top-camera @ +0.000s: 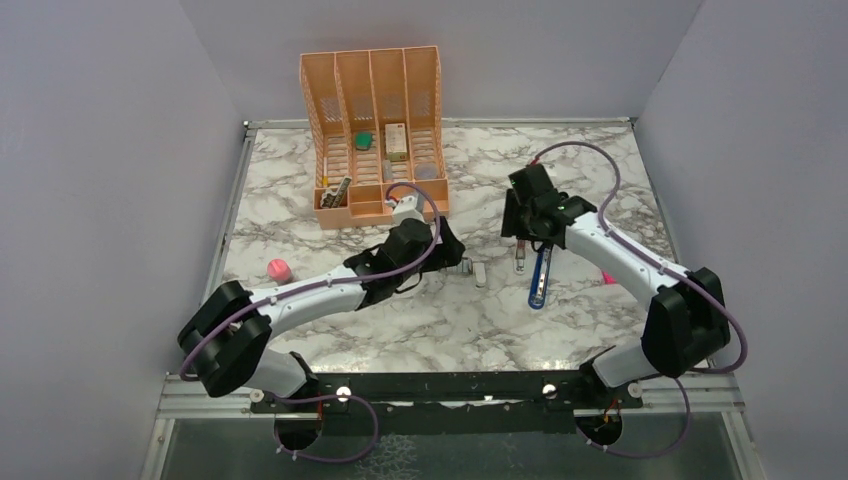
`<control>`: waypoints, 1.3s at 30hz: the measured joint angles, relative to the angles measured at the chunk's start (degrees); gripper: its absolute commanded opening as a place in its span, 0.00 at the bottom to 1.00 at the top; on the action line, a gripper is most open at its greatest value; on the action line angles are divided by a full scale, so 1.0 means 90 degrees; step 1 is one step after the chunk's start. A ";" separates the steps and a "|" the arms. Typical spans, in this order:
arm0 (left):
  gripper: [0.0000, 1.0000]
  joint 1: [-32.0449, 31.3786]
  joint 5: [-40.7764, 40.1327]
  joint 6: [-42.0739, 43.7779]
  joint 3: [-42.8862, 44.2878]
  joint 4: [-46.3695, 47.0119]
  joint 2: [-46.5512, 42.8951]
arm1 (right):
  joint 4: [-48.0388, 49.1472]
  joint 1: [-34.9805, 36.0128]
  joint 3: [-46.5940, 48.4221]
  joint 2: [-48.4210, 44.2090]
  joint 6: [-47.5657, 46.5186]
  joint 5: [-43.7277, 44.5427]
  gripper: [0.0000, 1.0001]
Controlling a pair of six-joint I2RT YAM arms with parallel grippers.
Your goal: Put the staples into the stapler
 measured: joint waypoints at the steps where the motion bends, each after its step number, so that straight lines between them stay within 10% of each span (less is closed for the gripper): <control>1: 0.90 0.0002 0.0114 0.0073 0.0100 -0.0007 0.0053 | 0.0012 -0.0189 0.0002 -0.0097 -0.0007 0.0097 0.62; 20: 0.45 0.0005 0.2327 0.0495 0.2327 0.0044 0.2669 | 0.0415 -0.1139 0.0073 0.0925 -0.0520 -0.0775 0.46; 39: 0.27 0.0015 0.2652 0.0488 0.3655 0.0131 0.4444 | 0.0750 -0.1139 0.0277 0.1127 -0.0656 -0.0789 0.32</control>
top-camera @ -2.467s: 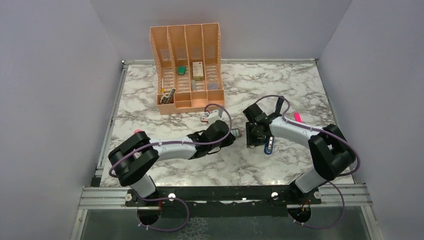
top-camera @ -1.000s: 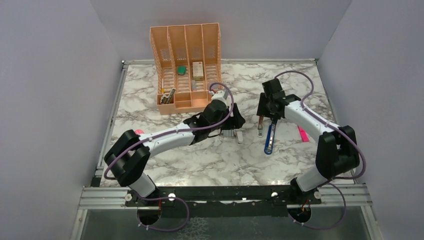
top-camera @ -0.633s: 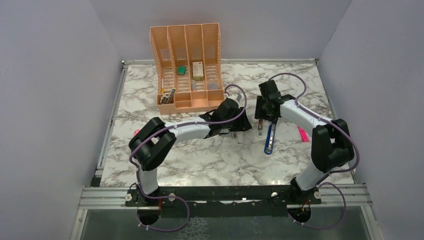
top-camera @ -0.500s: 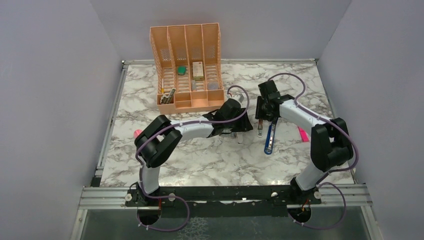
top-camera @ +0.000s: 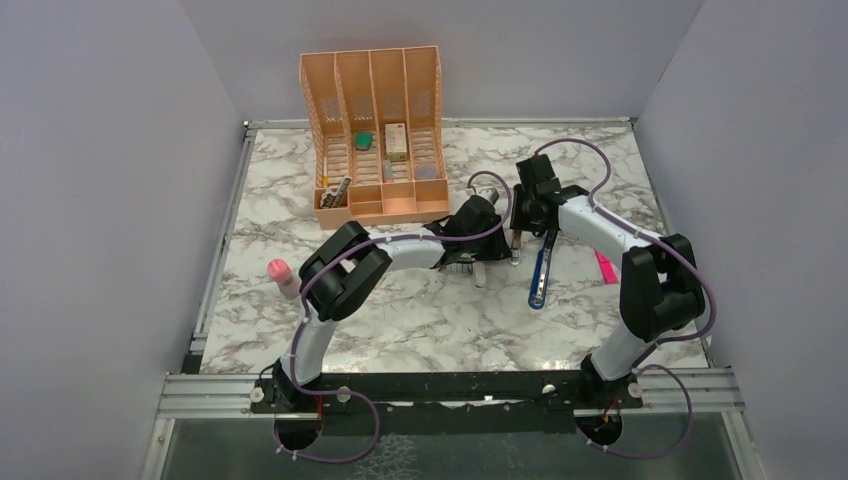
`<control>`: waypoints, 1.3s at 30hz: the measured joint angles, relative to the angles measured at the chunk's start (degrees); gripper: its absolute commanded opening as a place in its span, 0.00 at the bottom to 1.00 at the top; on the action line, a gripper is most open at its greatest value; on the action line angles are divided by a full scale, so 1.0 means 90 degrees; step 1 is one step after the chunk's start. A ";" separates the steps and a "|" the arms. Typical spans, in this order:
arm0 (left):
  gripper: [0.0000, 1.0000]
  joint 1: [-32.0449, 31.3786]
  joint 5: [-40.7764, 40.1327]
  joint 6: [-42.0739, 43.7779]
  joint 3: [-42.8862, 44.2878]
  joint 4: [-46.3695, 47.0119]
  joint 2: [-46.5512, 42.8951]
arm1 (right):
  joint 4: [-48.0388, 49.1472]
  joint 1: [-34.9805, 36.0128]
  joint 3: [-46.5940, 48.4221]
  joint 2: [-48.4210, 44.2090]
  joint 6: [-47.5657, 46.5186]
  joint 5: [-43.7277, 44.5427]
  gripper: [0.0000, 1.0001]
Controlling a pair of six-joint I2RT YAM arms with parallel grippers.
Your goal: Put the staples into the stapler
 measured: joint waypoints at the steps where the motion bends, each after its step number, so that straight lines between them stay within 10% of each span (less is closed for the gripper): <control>1: 0.25 0.0002 -0.0002 0.0002 0.0044 -0.0007 0.0070 | 0.0032 0.0000 0.0019 0.0000 0.0015 0.0002 0.32; 39: 0.00 0.0073 -0.0214 -0.0340 0.0794 -0.0170 0.0816 | -0.0049 -0.0005 -0.0231 -0.0163 0.0039 -0.0260 0.22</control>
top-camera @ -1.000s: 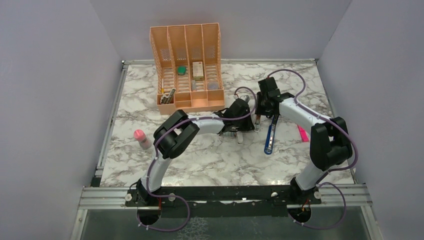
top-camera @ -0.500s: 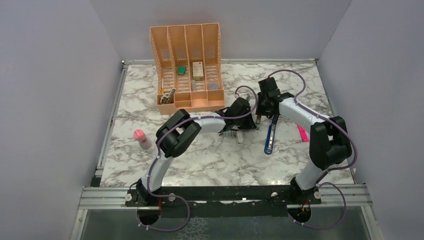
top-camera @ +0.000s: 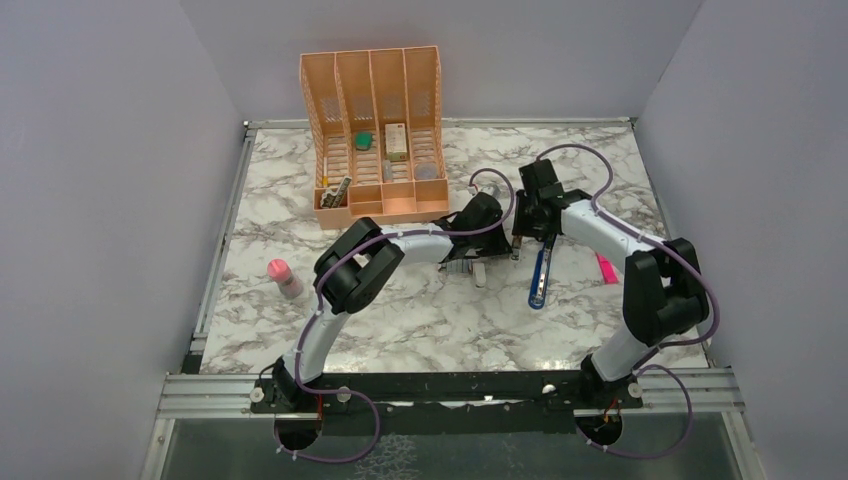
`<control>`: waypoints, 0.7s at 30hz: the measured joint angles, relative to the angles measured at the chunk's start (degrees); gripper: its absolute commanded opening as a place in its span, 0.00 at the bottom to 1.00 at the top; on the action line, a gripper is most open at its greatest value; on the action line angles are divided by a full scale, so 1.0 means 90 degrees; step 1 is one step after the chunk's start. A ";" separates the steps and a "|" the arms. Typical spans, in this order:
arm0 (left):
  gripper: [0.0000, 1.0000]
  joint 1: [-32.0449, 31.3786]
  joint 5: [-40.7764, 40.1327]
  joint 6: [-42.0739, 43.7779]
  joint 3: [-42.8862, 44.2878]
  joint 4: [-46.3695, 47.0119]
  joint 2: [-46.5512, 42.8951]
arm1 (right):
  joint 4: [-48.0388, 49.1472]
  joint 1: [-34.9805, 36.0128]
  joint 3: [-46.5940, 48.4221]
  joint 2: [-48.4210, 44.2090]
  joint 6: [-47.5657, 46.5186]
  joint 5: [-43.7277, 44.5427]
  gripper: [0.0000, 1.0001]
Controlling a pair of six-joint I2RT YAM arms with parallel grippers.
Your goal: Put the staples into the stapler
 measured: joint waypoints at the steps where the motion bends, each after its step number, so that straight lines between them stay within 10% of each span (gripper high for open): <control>1: 0.00 0.0000 -0.0005 0.0000 0.0007 0.0000 0.0010 | 0.0002 0.0010 -0.0019 -0.0017 0.0000 -0.0002 0.22; 21: 0.00 0.0012 -0.0056 -0.0039 -0.0168 0.0381 0.0019 | 0.0005 0.0328 -0.0877 -0.0386 0.0330 -0.0002 0.21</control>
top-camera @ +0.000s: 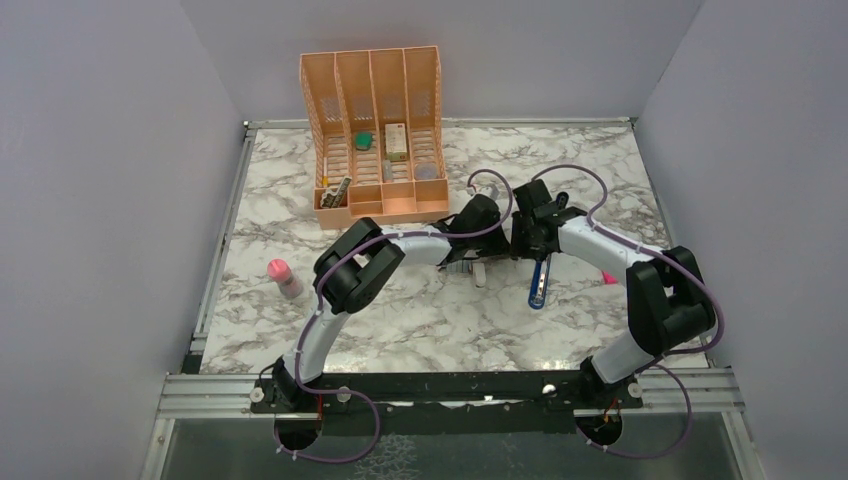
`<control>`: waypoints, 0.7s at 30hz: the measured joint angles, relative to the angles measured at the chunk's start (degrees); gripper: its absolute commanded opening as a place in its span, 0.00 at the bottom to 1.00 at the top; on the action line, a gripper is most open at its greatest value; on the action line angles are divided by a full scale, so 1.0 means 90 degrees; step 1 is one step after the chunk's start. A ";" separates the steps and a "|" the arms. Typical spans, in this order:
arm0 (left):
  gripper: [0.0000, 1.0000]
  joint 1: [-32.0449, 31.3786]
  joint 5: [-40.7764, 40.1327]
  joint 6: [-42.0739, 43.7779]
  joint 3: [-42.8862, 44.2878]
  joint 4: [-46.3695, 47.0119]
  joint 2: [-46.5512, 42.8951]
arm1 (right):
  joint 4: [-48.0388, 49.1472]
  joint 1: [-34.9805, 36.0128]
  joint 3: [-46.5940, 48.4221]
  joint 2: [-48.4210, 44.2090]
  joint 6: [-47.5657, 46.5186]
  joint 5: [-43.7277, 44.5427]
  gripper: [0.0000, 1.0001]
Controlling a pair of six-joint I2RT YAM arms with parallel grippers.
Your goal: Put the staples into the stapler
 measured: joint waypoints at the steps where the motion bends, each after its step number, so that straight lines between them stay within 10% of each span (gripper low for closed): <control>1: 0.00 0.0000 0.0000 -0.0002 -0.0039 0.0066 -0.0012 | 0.0017 0.0000 -0.0027 0.0000 0.0015 0.0002 0.21; 21: 0.03 0.0005 -0.0539 -0.0284 -0.1326 0.1103 -0.0559 | 0.0000 0.0029 -0.0027 0.0175 0.0236 0.0197 0.52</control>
